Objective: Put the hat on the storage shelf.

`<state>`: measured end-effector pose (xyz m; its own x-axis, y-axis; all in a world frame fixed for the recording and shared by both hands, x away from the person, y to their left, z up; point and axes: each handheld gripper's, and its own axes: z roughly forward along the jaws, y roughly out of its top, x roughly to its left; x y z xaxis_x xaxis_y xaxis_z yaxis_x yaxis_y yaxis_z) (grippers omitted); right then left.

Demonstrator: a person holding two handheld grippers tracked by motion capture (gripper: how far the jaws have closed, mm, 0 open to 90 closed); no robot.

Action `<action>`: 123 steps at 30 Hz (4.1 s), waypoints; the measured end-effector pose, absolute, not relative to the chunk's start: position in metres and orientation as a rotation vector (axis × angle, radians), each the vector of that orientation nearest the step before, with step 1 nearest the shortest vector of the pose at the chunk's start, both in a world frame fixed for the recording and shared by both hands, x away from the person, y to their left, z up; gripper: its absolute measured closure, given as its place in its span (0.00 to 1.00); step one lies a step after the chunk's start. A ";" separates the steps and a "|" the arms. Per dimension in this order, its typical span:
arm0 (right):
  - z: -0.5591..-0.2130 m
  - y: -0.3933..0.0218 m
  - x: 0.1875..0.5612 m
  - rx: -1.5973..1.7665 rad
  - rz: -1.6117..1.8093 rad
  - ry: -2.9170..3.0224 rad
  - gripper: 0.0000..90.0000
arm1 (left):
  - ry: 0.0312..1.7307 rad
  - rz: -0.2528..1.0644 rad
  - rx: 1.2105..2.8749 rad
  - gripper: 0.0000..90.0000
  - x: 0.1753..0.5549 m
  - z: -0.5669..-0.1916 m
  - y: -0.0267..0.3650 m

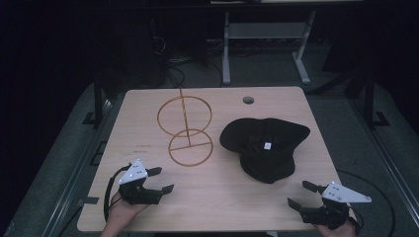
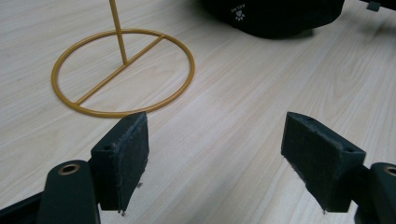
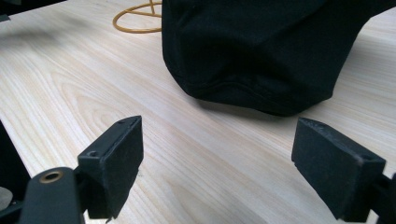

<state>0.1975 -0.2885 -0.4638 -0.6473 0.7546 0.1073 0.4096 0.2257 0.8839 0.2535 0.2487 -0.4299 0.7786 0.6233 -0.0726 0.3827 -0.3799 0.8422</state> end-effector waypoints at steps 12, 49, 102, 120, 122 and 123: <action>-0.464 -0.290 0.196 1.085 1.399 2.173 0.17 | 0.708 0.301 2.045 0.25 0.252 -0.429 0.240; -0.463 -0.292 0.191 1.080 1.427 2.168 0.17 | 0.404 0.251 2.067 0.26 0.273 -0.367 0.114; -0.459 -0.262 0.227 1.060 1.478 2.089 0.17 | 0.197 0.090 2.063 0.95 0.304 -0.366 0.033; -0.467 -0.257 0.238 1.056 1.534 2.008 0.87 | 0.184 0.073 2.036 0.95 0.298 -0.356 0.025; -0.465 -0.255 0.237 1.032 1.528 2.013 0.92 | 0.189 0.076 2.031 0.95 0.299 -0.355 0.029; -0.464 -0.256 0.236 1.018 1.526 2.012 0.93 | 0.194 0.075 2.031 0.95 0.299 -0.356 0.030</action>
<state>0.2365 -0.2556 -0.4638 -0.6459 0.7568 0.1003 0.3007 0.1315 0.9446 0.2992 0.0304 -0.3556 0.9849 0.1701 -0.0312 0.1043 -0.4407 0.8916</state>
